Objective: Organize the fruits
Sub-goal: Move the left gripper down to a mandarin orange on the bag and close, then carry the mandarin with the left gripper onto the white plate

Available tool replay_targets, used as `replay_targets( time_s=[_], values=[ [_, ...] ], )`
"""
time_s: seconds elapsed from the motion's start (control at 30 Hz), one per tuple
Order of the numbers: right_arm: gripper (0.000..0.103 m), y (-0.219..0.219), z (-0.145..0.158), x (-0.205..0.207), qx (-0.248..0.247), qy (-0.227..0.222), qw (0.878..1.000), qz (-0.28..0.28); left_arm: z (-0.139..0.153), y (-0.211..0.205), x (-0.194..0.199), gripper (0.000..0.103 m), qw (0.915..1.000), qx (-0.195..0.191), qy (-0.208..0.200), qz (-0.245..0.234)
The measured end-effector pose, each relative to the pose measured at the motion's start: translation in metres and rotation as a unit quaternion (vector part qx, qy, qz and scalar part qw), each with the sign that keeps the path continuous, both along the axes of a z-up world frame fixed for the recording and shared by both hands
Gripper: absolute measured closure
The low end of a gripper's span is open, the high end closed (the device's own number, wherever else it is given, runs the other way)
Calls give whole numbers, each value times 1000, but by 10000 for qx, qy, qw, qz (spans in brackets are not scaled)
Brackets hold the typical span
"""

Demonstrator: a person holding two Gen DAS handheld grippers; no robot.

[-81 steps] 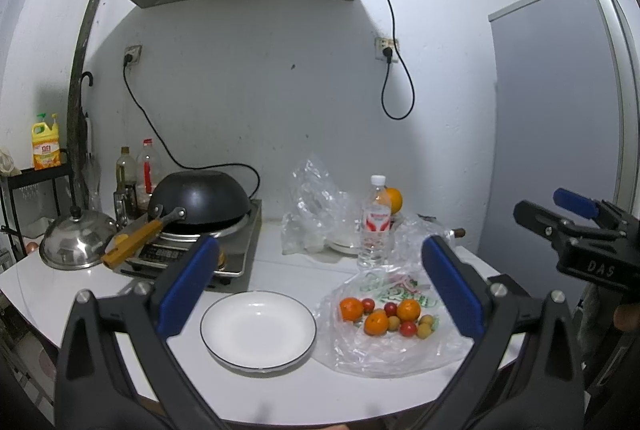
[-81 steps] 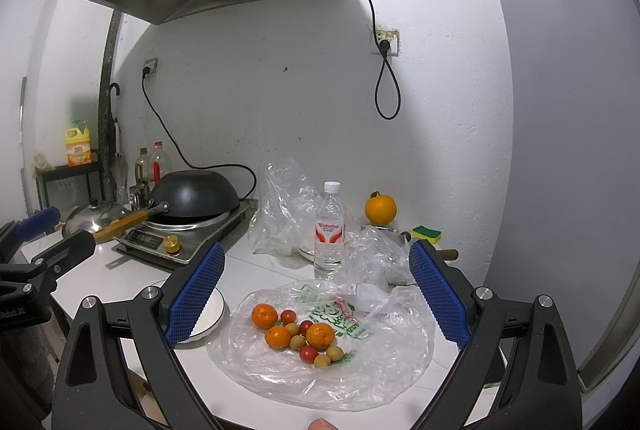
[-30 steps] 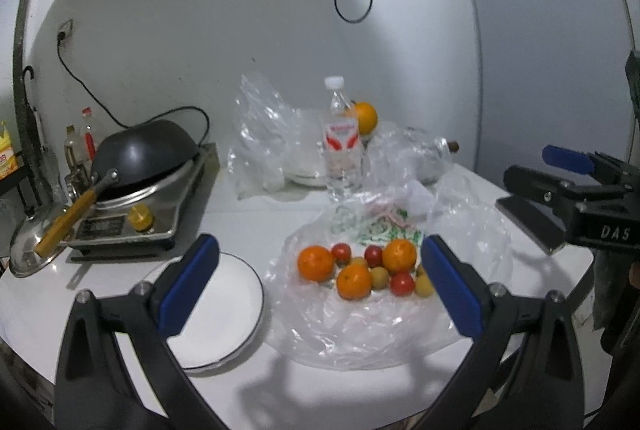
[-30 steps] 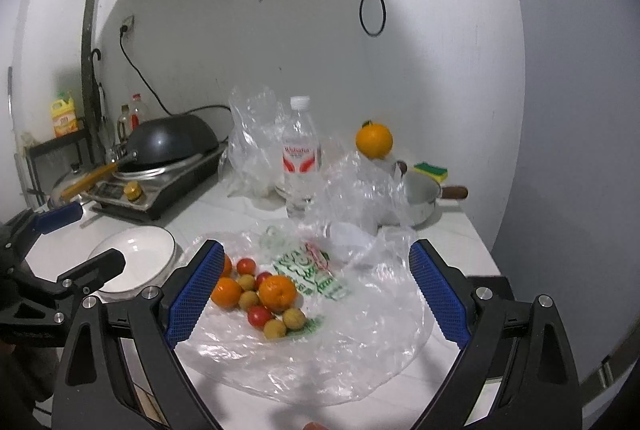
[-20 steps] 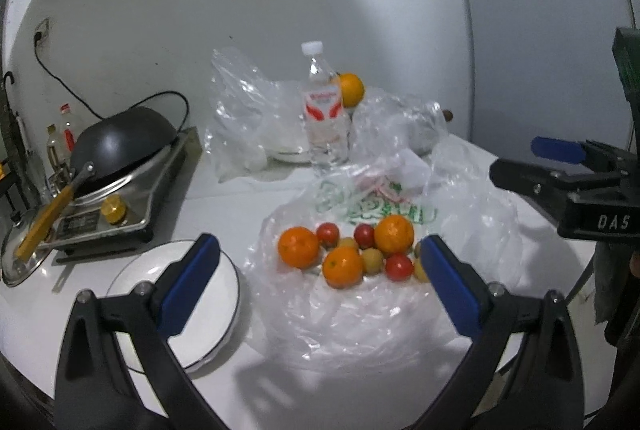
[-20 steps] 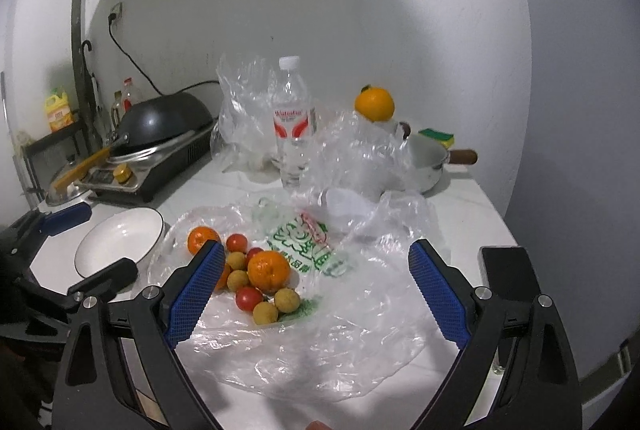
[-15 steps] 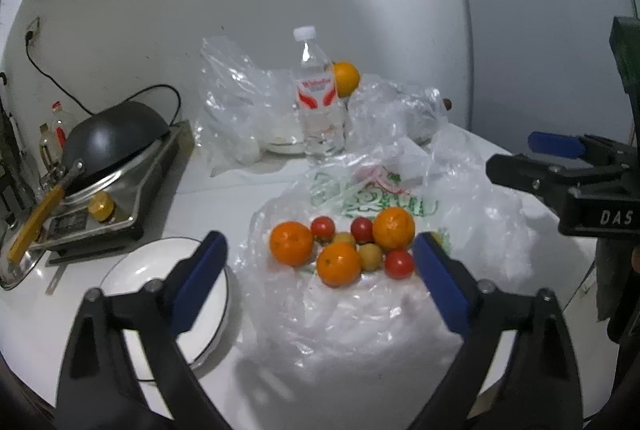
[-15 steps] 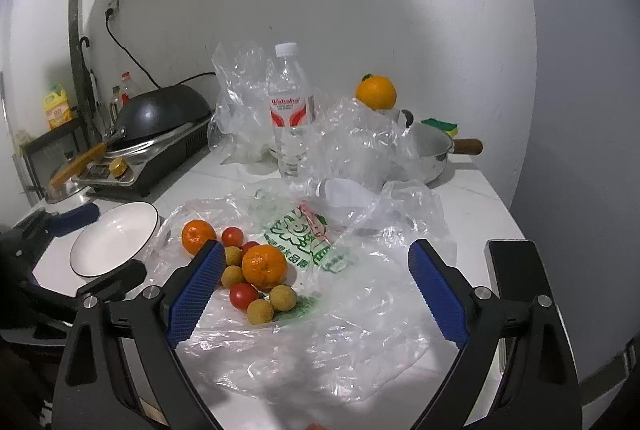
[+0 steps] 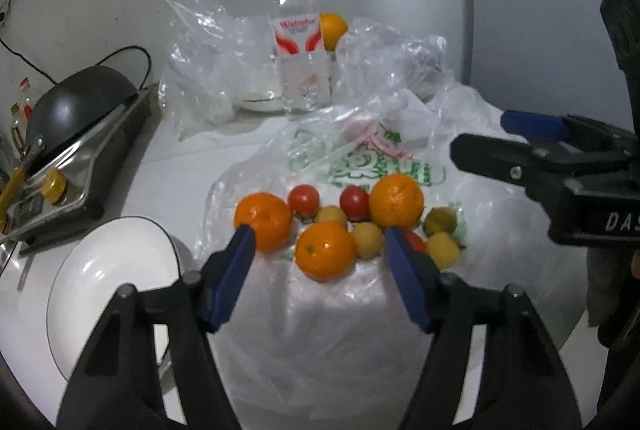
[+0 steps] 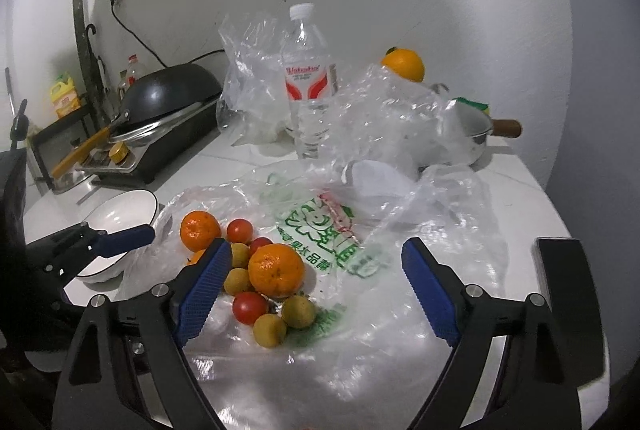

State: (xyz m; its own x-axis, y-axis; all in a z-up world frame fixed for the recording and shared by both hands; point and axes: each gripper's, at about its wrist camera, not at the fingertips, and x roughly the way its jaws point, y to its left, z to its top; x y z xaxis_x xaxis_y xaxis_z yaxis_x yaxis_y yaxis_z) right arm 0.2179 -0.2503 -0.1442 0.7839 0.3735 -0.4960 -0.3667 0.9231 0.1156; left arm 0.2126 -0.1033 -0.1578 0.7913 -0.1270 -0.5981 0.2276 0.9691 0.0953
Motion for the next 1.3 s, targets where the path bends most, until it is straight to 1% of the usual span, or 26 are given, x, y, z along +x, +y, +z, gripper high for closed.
replay_targets(
  time_s=[0.17, 0.2, 0.23, 0.3, 0.4, 0.47, 0.5, 0.53, 0.57, 0.6, 0.63, 0.7, 0.83, 0.87, 0.93, 1.17, 1.3],
  values=[
    [14, 9, -13, 20, 152, 323, 9992, 156, -9, 1, 15, 36, 9996, -33, 250, 122],
    [14, 12, -16, 24, 158, 399, 9989, 202, -11, 2, 18, 40, 9995, -44, 287, 120],
    [17, 13, -18, 27, 151, 446, 9986, 223, -13, 3, 20, 44, 9994, -50, 316, 116],
    [22, 17, -21, 33, 135, 546, 9980, 291, -16, 3, 23, 46, 9990, -107, 410, 105],
    [23, 21, -28, 42, 190, 802, 9958, 405, -22, 3, 28, 49, 9983, -181, 546, 80],
    [23, 22, -31, 46, 247, 889, 9946, 468, -22, 3, 28, 51, 9981, -225, 570, 57],
    [24, 23, -31, 46, 235, 914, 9944, 483, -22, 3, 29, 52, 9980, -233, 588, 53],
    [24, 25, -33, 48, 196, 972, 9937, 520, -23, 2, 30, 56, 9978, -238, 609, 47],
    [25, 26, -33, 48, 182, 1007, 9933, 542, -23, 1, 30, 57, 9977, -249, 636, 35],
    [31, 27, -35, 49, 160, 1046, 9928, 565, -24, 0, 30, 59, 9976, -247, 651, 14],
    [39, 28, -36, 51, 137, 1103, 9920, 593, -25, 0, 31, 61, 9974, -261, 671, -16],
    [42, 29, -38, 53, 139, 1184, 9908, 644, -25, 0, 31, 61, 9973, -288, 679, -18],
    [43, 36, -43, 55, -6, 1341, 9879, 773, -25, 1, 31, 61, 9971, -344, 682, -23],
    [43, 37, -43, 56, -19, 1347, 9879, 771, -25, 2, 31, 62, 9970, -358, 682, -30],
    [55, 37, -43, 56, -20, 1356, 9874, 813, -25, 3, 30, 62, 9970, -400, 659, -45],
    [55, 39, -39, 50, -107, 1211, 9894, 790, -17, 6, 18, 62, 9974, -491, 518, -92],
    [55, 37, -28, 40, -68, 1028, 9922, 703, -6, 10, 7, 62, 9979, -543, 343, -69]
  ],
)
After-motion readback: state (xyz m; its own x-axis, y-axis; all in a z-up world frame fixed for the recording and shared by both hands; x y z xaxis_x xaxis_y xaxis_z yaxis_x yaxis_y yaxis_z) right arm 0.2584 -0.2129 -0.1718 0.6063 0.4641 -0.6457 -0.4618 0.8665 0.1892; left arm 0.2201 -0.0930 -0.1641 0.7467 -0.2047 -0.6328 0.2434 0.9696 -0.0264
